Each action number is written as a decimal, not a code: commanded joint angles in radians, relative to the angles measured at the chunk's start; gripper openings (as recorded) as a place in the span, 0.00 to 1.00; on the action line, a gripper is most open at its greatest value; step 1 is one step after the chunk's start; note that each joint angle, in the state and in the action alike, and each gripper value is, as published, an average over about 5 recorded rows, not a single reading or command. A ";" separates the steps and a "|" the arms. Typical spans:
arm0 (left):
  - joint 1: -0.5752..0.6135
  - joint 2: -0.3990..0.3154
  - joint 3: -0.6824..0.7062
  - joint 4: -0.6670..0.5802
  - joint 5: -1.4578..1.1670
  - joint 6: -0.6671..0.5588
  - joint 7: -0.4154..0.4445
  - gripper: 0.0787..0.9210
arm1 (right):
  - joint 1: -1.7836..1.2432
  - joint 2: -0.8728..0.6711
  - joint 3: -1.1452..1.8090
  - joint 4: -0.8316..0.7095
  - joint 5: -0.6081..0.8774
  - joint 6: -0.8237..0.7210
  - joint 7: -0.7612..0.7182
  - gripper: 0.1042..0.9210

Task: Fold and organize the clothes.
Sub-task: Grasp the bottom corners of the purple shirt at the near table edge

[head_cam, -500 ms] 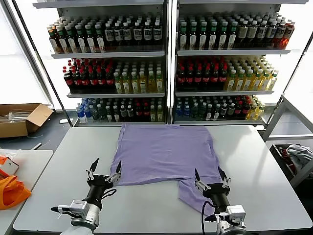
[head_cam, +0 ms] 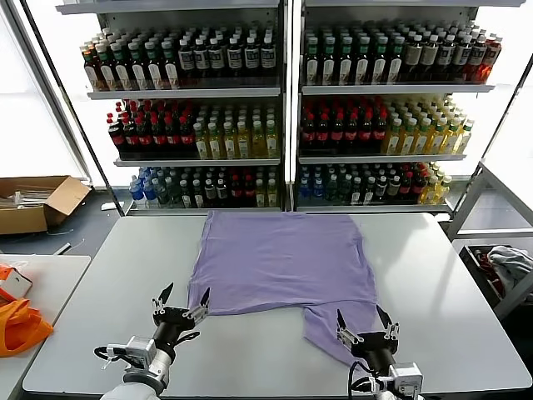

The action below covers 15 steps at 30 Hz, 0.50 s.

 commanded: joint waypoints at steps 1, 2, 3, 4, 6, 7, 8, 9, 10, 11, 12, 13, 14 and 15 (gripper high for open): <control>0.000 0.020 0.017 0.033 -0.009 0.062 -0.002 0.88 | -0.043 -0.006 -0.003 0.001 0.026 -0.035 0.045 0.88; -0.001 0.020 0.017 0.039 -0.009 0.063 -0.002 0.88 | -0.044 -0.001 -0.007 0.001 0.026 -0.039 0.050 0.88; -0.004 0.022 0.016 0.044 -0.011 0.063 -0.001 0.88 | -0.046 0.004 -0.011 0.001 0.025 -0.042 0.054 0.88; -0.008 0.023 0.015 0.048 -0.012 0.063 -0.001 0.88 | -0.047 0.008 -0.014 0.001 0.025 -0.045 0.057 0.88; -0.017 0.026 0.012 0.056 -0.014 0.063 -0.002 0.88 | -0.048 0.016 -0.020 0.000 0.025 -0.046 0.058 0.88; -0.021 0.028 0.012 0.058 -0.016 0.063 -0.002 0.88 | -0.048 0.021 -0.022 -0.003 0.024 -0.046 0.059 0.88; -0.026 0.029 0.012 0.059 -0.018 0.063 -0.002 0.88 | -0.047 0.025 -0.023 -0.006 0.024 -0.045 0.060 0.88; -0.031 0.031 0.013 0.061 -0.021 0.063 -0.002 0.88 | -0.044 0.031 -0.024 -0.011 0.023 -0.044 0.062 0.88; -0.036 0.031 0.015 0.063 -0.025 0.063 -0.002 0.88 | -0.041 0.036 -0.025 -0.016 0.022 -0.044 0.066 0.88; -0.042 0.031 0.017 0.066 -0.030 0.063 -0.002 0.88 | -0.037 0.042 -0.026 -0.021 0.020 -0.045 0.069 0.88; -0.048 0.031 0.018 0.070 -0.034 0.063 -0.002 0.88 | -0.033 0.048 -0.027 -0.026 0.018 -0.047 0.072 0.88; -0.054 0.030 0.020 0.075 -0.039 0.063 -0.002 0.88 | -0.029 0.054 -0.029 -0.029 0.016 -0.049 0.075 0.88; -0.059 0.030 0.021 0.079 -0.044 0.063 -0.002 0.88 | -0.025 0.059 -0.031 -0.032 0.013 -0.051 0.076 0.88; -0.064 0.030 0.022 0.084 -0.047 0.062 -0.003 0.88 | -0.022 0.065 -0.032 -0.036 0.010 -0.054 0.078 0.88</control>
